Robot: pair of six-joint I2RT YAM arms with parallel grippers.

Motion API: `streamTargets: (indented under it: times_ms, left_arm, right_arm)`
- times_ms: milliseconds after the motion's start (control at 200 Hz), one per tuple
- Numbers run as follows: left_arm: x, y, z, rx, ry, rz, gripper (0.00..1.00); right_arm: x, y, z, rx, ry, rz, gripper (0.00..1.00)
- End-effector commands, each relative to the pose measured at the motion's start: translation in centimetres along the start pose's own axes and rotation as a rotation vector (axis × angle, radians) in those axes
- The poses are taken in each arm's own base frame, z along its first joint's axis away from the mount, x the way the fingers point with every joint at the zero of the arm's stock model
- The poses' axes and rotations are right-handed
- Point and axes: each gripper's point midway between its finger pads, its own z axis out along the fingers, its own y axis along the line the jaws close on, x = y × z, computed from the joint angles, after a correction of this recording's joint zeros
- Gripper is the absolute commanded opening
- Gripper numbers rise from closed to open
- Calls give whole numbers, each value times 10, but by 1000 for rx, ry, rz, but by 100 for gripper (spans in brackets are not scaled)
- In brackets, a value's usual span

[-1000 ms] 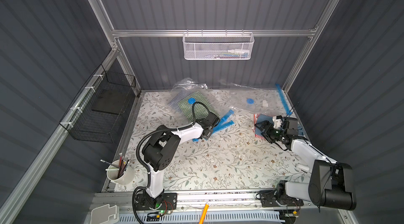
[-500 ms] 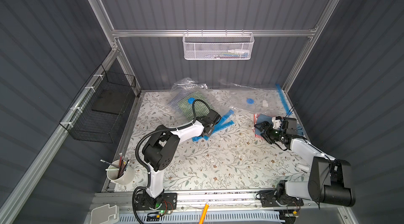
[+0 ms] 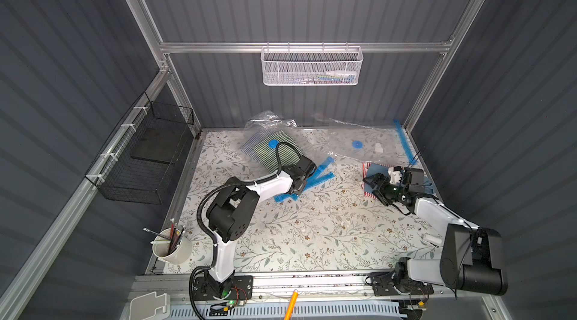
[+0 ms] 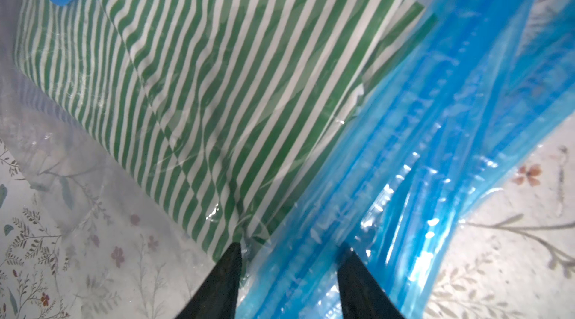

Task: Take the tank top out of the vacuum bag
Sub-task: Open the vacuum bag.

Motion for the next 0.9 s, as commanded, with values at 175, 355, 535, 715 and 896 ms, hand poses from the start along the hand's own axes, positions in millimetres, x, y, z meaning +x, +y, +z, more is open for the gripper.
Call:
streamTargets:
  times_ms: [175,355,535,715,896]
  left_arm:
    - [-24,-2,-4,17,-41,-36,51]
    - [-27,-3,1,7,-29,-39,49]
    - [-31,-2,0,3,-38,-40,48]
    - [-35,-4,-4,23,-46,-44,50]
    - [-41,-7,-17,67,-78,-64,51]
  right_arm:
    - [4,0,2,-12,21,-12,85]
    - [6,0,2,-9,23,-19,85]
    - [5,0,1,-8,22,-19,85]
    - [5,2,1,-15,23,-19,86]
    - [3,4,1,-20,21,-22,86]
